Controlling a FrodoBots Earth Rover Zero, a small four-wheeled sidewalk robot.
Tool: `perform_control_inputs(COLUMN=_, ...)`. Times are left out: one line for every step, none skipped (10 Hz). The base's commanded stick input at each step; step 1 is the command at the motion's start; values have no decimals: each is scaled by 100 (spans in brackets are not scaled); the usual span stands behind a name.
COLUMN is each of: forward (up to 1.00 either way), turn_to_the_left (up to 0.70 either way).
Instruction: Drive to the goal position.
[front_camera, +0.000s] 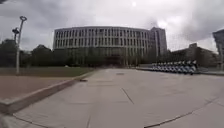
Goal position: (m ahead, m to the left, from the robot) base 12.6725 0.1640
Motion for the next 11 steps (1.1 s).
perform_control_inputs(forward=70, turn_to_the_left=-34)
perform_control_inputs(forward=70, turn_to_the_left=-35)
perform_control_inputs(forward=70, turn_to_the_left=-3)
perform_control_inputs(forward=70, turn_to_the_left=0)
perform_control_inputs(forward=70, turn_to_the_left=0)
perform_control_inputs(forward=70, turn_to_the_left=0)
perform_control_inputs(forward=70, turn_to_the_left=0)
perform_control_inputs(forward=70, turn_to_the_left=0)
perform_control_inputs(forward=70, turn_to_the_left=0)
perform_control_inputs(forward=70, turn_to_the_left=0)
perform_control_inputs(forward=70, turn_to_the_left=0)
